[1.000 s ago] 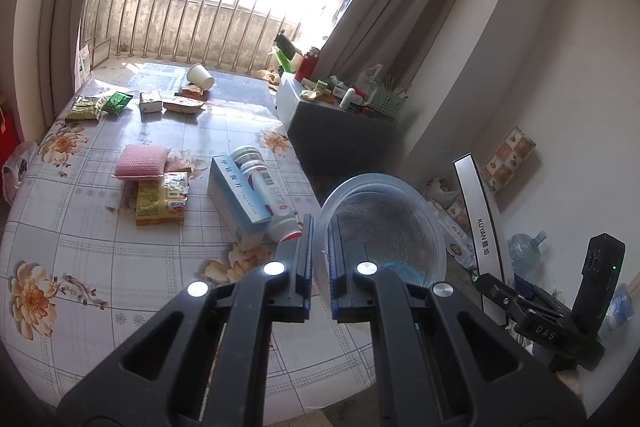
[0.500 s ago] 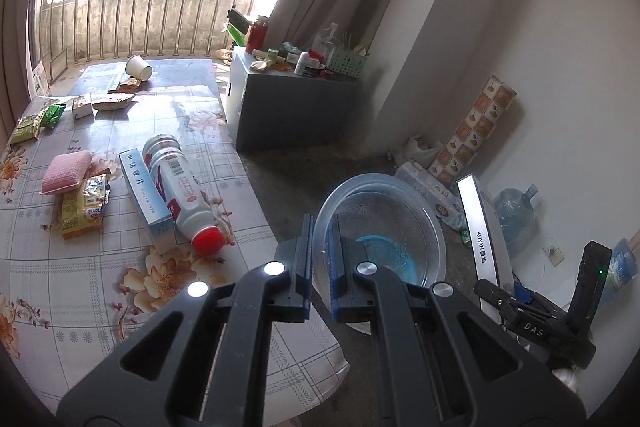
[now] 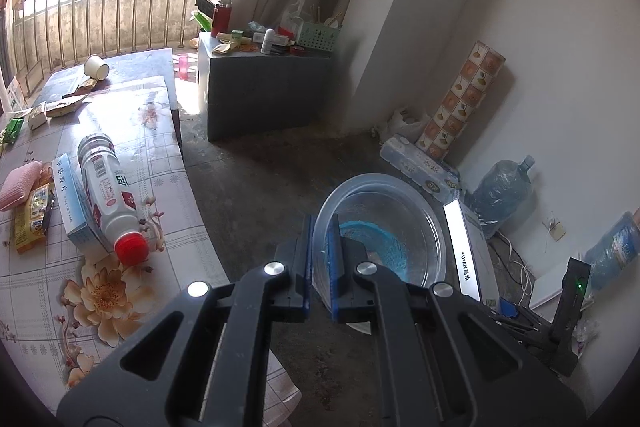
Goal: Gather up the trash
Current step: 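Carry the white box and clear cup toward the blue wastebasket with both tools, then open both tools over the blue wastebasket to drop the box and cup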
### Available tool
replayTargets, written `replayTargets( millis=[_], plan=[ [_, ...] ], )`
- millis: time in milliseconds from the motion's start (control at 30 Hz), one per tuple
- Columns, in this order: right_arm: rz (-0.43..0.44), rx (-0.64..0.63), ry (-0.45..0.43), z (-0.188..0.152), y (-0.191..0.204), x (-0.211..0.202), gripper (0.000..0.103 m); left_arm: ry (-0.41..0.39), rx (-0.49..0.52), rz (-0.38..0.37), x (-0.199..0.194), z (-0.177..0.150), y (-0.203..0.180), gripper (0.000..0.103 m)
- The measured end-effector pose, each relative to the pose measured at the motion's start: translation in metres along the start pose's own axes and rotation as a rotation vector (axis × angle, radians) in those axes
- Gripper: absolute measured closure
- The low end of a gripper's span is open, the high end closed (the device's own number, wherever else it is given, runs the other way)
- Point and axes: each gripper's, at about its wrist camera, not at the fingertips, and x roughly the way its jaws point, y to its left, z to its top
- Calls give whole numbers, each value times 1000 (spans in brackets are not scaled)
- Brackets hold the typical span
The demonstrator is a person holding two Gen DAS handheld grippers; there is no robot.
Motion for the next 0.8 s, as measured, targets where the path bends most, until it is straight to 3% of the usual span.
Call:
replayTargets(
  millis=[467, 633, 800],
  plan=[
    [55, 151, -1, -14, -44, 0, 23, 54, 60, -9, 41, -3, -32, 98],
    [130, 311, 19, -12, -77, 13, 23, 145, 111, -32, 87, 0, -50, 98],
    [268, 477, 105, -10, -100, 61, 23, 277, 147, -54, 155, 0, -69, 98]
  ],
)
